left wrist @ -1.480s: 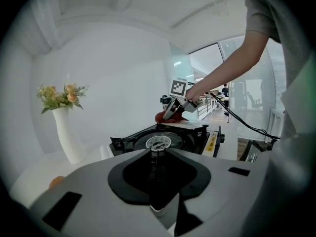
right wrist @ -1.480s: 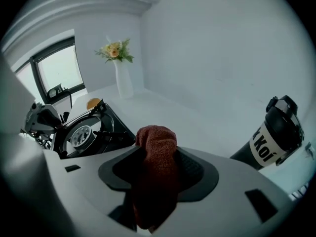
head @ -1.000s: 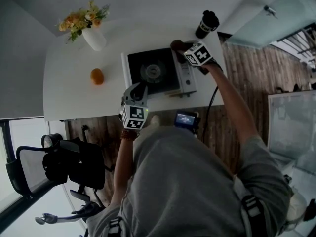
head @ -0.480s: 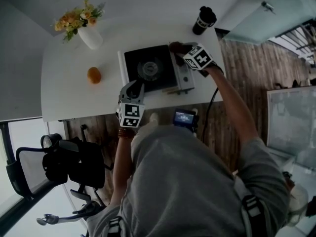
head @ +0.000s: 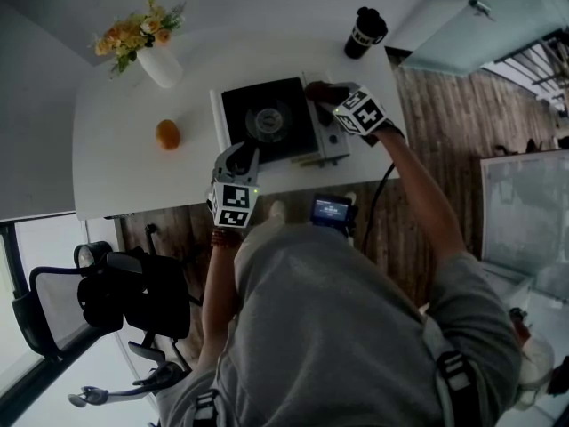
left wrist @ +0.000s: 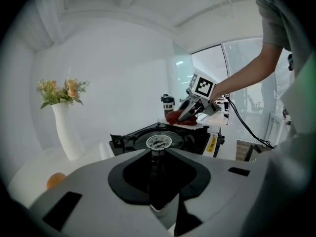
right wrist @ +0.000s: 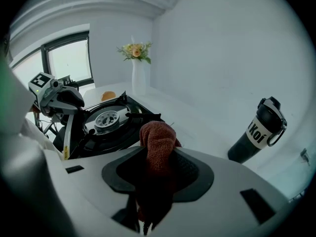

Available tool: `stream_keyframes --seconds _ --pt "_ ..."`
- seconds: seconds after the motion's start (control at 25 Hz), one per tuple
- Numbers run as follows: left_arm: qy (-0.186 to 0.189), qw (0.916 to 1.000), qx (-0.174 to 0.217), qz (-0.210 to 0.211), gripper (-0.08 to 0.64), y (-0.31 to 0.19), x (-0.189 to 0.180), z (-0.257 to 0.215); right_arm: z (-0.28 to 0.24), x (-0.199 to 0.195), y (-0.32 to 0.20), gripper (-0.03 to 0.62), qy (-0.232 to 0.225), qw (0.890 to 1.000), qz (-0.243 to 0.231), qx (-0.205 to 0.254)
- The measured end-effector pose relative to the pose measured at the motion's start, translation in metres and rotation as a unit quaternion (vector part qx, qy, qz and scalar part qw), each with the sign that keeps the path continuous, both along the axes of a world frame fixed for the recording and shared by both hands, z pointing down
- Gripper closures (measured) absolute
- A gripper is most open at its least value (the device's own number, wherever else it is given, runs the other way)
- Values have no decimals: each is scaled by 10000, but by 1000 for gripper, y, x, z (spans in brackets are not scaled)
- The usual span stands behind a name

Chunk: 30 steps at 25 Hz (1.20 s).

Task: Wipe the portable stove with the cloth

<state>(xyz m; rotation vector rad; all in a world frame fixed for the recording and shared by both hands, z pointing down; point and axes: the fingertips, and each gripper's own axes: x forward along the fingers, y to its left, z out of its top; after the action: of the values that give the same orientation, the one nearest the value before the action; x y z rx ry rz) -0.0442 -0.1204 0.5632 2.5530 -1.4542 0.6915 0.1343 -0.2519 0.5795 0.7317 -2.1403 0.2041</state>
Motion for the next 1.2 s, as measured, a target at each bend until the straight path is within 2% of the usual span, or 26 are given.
stream_keyframes --seconds 0.28,0.92,1.12,1.2 --pt "-212 9998 8 -11 457 0 -1 3 0 4 25 434 -62 10000 -66 -3" --pt "-209 9996 -171 -81 457 -5 -3 6 0 18 81 434 -182 9993 -312 -24" --pt "-328 9993 -148 -47 457 -3 -2 8 -2 17 98 434 -283 9986 -440 -124" --pt "-251 9995 -164 -14 456 -4 -2 7 -2 19 103 434 -329 9981 -497 -140"
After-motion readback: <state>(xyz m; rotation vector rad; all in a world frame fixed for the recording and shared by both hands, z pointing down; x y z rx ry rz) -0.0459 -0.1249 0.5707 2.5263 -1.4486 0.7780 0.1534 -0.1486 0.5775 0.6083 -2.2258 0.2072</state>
